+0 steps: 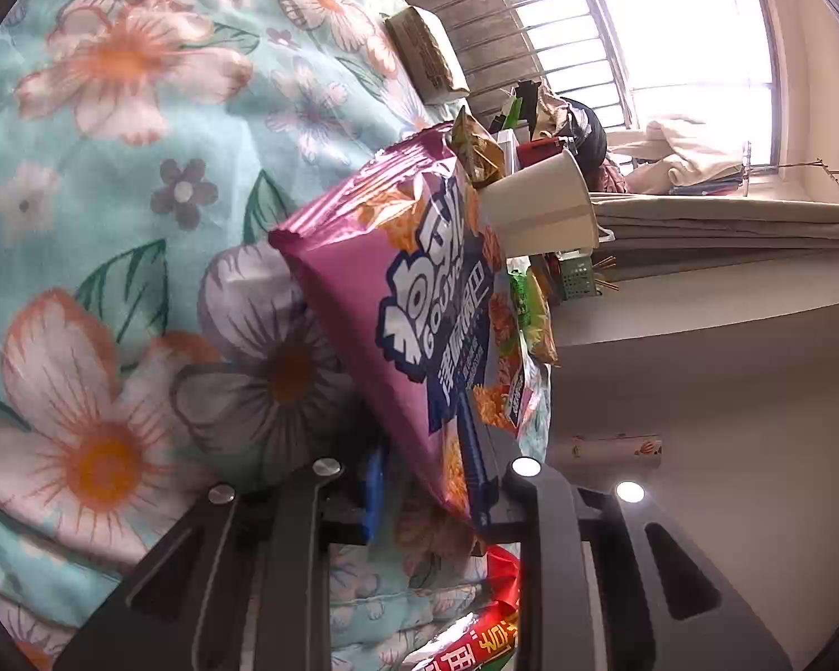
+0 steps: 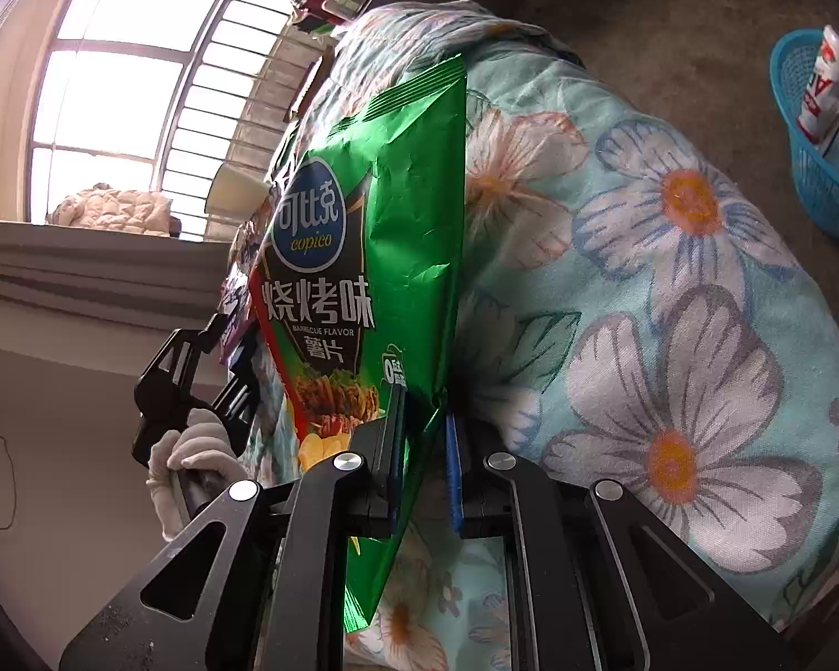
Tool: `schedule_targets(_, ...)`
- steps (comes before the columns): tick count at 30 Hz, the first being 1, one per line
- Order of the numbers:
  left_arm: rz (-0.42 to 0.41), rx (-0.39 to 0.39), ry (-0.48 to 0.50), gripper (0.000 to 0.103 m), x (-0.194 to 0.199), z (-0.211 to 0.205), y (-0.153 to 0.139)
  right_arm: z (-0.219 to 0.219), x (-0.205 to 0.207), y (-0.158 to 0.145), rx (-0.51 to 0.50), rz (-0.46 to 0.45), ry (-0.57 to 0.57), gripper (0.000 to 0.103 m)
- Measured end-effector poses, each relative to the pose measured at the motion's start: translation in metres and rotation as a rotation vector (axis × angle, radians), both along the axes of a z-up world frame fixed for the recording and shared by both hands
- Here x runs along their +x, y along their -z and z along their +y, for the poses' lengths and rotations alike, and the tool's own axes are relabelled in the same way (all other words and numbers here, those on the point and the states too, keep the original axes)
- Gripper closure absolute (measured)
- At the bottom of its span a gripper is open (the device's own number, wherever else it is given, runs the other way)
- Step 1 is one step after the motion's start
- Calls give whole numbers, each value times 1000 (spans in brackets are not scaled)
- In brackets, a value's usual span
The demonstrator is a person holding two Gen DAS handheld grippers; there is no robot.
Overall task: Collect trash
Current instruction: 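Grasp the pink Gouyer snack bag with the left gripper while the right gripper holds the green bag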
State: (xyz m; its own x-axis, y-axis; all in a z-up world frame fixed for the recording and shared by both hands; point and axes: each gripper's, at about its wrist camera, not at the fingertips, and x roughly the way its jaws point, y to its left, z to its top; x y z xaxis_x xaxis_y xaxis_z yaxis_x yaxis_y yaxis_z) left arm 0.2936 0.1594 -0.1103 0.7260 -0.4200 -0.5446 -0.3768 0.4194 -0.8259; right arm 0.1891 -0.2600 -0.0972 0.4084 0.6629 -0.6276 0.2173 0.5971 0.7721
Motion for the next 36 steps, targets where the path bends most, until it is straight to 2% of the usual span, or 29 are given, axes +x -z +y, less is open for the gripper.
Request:
schedule_targets(3, -16, 86, 21, 95, -8, -1, -14, 0, -1, 0, -2, -1, -1, 92)
schedule_targets(6, -90, 221, 74, 97, -27, 1, -48, -1, -1, 0, -4, -2, -2, 92)
schedule_targets(8, -148, 385, 125, 97, -41, -2, -81, 0, -2, -1, -8, -5, -5, 92)
schedule_targets(13, -338, 897, 271, 97, -102, -32, -170, 3, -1, -3, -23, -15, -11, 92)
schedule_targets(15, -400, 1059, 362, 97, -126, -51, -192, 4, -1, -4, -29, -22, -14, 92)
schedule_targets(17, -429, 1152, 488, 97, -142, -74, -200, 5, -1, -5, -36, -28, -20, 92)
schedule_targets(21, -416, 1166, 745, 96, -155, -121, -170, 4, -1, -5, -42, -35, -24, 92)
schedule_targets(24, -441, 1124, 824, 92, -157, -147, -146, 4, -1, -6, -53, -35, -26, 92)
schedule_targets(27, -461, 1070, 804, 89, -144, -152, -137, 3, -2, -7, -60, -34, -27, 92)
schedule_targets(30, -441, 1033, 787, 86, -130, -152, -132, 2, -1, -6, -55, -32, -26, 92)
schedule_targets(36, -340, 982, 781, 84, -107, -147, -113, 0, -1, -3, -31, -35, -20, 92)
